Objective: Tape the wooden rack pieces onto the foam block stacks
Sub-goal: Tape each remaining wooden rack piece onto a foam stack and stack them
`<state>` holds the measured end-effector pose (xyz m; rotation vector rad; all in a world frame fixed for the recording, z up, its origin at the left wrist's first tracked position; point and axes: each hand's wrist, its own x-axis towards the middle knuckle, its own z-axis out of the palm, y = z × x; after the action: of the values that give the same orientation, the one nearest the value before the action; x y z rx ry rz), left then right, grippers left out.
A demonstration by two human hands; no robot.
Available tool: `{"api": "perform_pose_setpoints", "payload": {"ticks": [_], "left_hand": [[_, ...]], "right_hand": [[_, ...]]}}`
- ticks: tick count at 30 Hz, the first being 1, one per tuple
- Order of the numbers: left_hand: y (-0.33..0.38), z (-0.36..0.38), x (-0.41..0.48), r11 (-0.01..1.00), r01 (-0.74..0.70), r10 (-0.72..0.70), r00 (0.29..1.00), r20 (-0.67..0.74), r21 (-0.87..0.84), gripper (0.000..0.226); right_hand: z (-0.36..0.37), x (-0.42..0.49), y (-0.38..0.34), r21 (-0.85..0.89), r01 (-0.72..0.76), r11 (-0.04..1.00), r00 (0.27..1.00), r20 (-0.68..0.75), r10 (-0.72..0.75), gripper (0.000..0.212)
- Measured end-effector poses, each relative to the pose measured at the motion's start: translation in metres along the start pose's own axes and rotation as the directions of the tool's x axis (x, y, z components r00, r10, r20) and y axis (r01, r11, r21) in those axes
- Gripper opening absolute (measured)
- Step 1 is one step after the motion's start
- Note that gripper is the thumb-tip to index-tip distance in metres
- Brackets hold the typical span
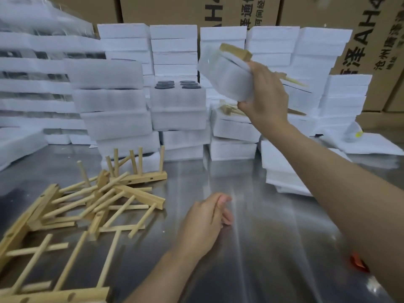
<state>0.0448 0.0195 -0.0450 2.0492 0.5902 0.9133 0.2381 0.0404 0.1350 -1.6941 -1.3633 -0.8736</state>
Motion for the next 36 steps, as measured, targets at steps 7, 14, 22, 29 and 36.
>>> {"api": "perform_pose_setpoints", "payload": {"ticks": [7,14,22,29,36], "left_hand": [[-0.005,0.002,0.002,0.990,-0.054,0.060,0.997,-0.041,0.129,0.030],[-0.004,0.001,0.003,0.977,-0.073,0.085,0.995,-0.051,0.199,0.036],[0.007,-0.006,-0.001,0.850,-0.110,0.166,0.984,-0.064,0.515,0.057],[0.009,-0.015,0.004,0.730,-0.114,0.233,0.968,-0.088,0.674,0.030],[0.005,-0.020,0.009,0.894,0.119,0.056,0.927,-0.371,0.432,0.033]], "right_hand": [[0.064,0.023,0.018,-0.327,0.046,0.944,0.981,0.191,0.018,0.064],[0.085,0.034,0.025,-0.343,-0.097,0.934,0.894,0.382,0.233,0.082],[0.124,0.038,-0.084,0.028,0.268,0.963,0.880,0.401,-0.256,0.062],[0.135,0.059,-0.111,-0.114,0.214,0.970,0.874,0.466,-0.138,0.051],[0.031,0.009,-0.123,0.055,0.205,0.977,0.957,0.200,-0.212,0.037]]}}
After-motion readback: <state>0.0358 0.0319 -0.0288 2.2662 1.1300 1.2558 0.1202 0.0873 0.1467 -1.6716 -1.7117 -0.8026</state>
